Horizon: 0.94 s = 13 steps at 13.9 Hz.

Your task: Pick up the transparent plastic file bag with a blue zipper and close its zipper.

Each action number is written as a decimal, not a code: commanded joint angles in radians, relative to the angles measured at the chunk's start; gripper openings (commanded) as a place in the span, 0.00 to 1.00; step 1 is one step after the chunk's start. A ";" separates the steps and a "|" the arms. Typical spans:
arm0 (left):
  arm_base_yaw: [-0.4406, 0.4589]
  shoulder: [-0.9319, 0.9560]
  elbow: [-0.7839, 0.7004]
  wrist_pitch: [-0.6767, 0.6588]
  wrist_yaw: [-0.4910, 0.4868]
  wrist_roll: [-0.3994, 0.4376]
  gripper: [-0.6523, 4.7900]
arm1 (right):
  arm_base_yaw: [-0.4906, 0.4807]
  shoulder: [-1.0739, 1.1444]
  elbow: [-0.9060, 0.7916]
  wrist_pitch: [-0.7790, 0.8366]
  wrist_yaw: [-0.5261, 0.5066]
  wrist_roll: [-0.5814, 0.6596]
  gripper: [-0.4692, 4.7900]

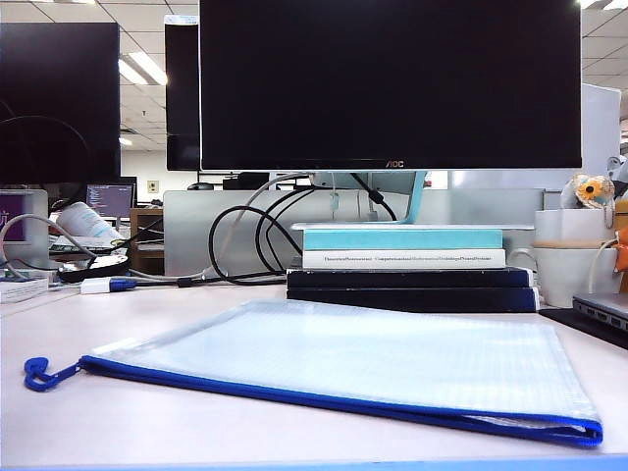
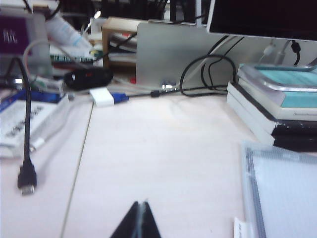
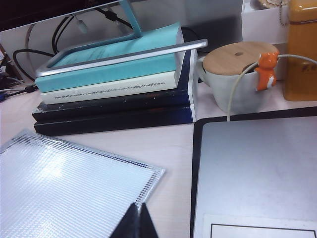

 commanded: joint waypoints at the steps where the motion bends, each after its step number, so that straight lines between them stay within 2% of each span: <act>1: -0.002 -0.003 0.003 -0.019 0.003 -0.008 0.11 | 0.000 -0.002 -0.004 0.023 0.002 0.021 0.09; 3: -0.002 -0.003 0.005 -0.019 0.011 -0.024 0.11 | -0.001 -0.002 -0.004 0.024 0.002 0.042 0.09; 4: -0.002 -0.003 0.006 -0.019 0.068 -0.093 0.11 | 0.000 -0.002 -0.004 0.024 0.000 0.084 0.09; 6: -0.002 -0.003 0.007 -0.020 0.125 -0.106 0.11 | 0.000 -0.002 -0.004 0.036 -0.010 0.175 0.09; 7: -0.002 -0.003 0.012 -0.026 0.152 -0.107 0.11 | 0.000 -0.002 -0.004 0.068 -0.040 0.225 0.09; 8: -0.002 -0.003 0.041 -0.054 0.181 -0.121 0.11 | 0.000 -0.002 -0.003 0.154 -0.114 0.252 0.09; 9: -0.002 -0.003 0.083 -0.074 0.180 -0.186 0.11 | 0.002 -0.002 0.023 0.180 -0.133 0.272 0.09; 11: -0.002 -0.003 0.130 -0.082 0.183 -0.233 0.11 | 0.002 -0.002 0.084 0.145 -0.122 0.274 0.08; 13: -0.002 -0.003 0.193 -0.101 0.182 -0.236 0.11 | 0.002 0.006 0.164 0.143 -0.079 0.273 0.08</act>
